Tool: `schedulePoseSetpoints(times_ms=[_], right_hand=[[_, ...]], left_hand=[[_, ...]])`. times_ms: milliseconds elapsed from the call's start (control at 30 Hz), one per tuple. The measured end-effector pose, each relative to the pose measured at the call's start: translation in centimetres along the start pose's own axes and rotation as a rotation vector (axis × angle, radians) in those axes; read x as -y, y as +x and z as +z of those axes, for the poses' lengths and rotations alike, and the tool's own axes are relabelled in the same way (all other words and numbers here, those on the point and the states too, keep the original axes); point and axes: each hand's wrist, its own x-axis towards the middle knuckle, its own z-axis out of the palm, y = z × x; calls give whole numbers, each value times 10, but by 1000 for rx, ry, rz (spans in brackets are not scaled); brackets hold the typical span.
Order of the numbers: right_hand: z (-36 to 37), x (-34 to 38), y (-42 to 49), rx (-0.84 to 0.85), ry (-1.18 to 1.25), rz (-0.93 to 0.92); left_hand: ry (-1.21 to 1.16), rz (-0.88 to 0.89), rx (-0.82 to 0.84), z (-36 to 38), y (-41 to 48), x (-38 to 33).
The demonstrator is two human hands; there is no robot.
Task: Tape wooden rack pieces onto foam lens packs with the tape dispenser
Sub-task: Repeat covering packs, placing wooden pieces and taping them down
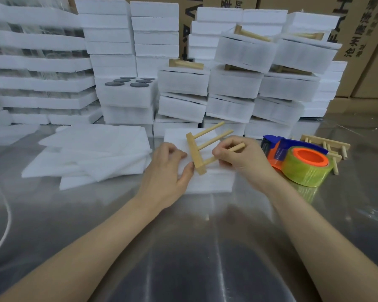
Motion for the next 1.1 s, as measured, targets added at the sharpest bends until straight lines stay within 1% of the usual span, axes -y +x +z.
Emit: schedulePoseSetpoints(times_ms=[67, 133, 200, 300, 367, 467, 533, 600, 700, 767, 933, 1100], right_hand=[[4, -2, 2, -47, -6, -28], [6, -3, 2, -49, -9, -16], [6, -3, 0, 18, -27, -12], [5, 0, -3, 134, 10, -32], [5, 0, -3, 138, -13, -13], [12, -3, -1, 35, -245, 7], [20, -5, 1, -35, -468, -94], [26, -6, 1, -87, -663, -188], [27, -9, 0, -44, -810, -224], [27, -11, 0, -35, -819, -230], [31, -16, 4, -86, -761, -222], [31, -19, 5, -74, -768, -213]], left_hand=[[-36, 48, 27, -4, -3, 5], [-99, 92, 55, -9, -4, 14], [-187, 110, 71, -13, -3, 23], [-255, 127, 126, -10, -3, 31], [-310, 73, 189, -8, -5, 32], [-472, -72, 283, -12, -7, 29], [-519, -128, 320, -14, -7, 27], [-490, -129, 323, -12, -7, 28], [-530, -142, 308, -7, -8, 30], [-566, -162, 306, -5, -9, 31], [-579, -210, 300, -5, -9, 29], [-607, -257, 274, -4, -10, 27]])
